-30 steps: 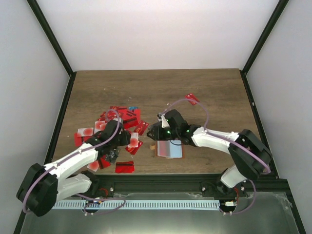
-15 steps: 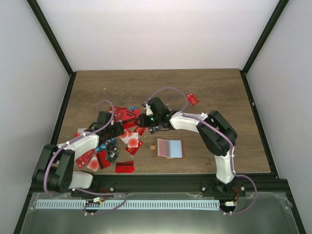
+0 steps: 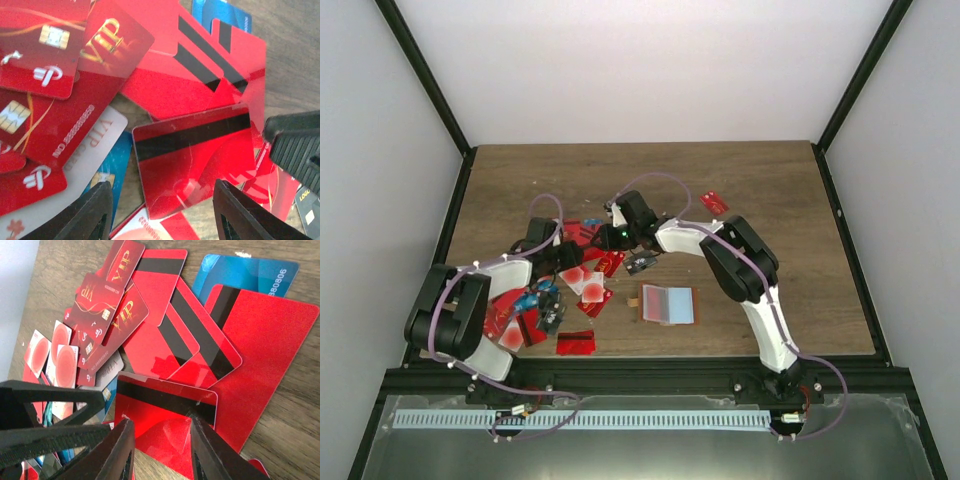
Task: Put the credit cards into the card holder
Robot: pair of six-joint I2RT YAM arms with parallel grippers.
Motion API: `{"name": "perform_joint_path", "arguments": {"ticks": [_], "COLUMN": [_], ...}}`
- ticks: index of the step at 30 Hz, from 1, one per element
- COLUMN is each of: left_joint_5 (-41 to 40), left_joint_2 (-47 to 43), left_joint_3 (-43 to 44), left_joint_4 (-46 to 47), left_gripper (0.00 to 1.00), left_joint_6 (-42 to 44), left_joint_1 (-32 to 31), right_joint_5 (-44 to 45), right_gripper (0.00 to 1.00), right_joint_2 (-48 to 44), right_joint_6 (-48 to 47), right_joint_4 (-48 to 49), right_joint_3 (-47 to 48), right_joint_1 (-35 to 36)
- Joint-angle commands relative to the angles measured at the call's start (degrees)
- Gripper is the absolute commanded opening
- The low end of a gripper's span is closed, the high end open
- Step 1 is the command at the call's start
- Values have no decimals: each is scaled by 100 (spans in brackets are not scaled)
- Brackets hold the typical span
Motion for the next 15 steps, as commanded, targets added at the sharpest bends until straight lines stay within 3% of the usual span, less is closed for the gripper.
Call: {"name": "perform_joint_path", "arguments": {"ticks": [1,15], "left_joint_5": [19,262], "left_joint_2": [229,785], "left_joint_3": [218,291], "left_joint_4": [203,412], "left_gripper": [57,57], "left_joint_6": [54,8], "left_joint_1": [26,26], "right_joint_5": [-77,108], "right_gripper": [33,32], "right_joint_2": [168,497], "right_joint_6": [-141,-135], "right_joint_4": [-89,-343], "right_joint_3": [283,443], "right_joint_1": [-11,-13]}}
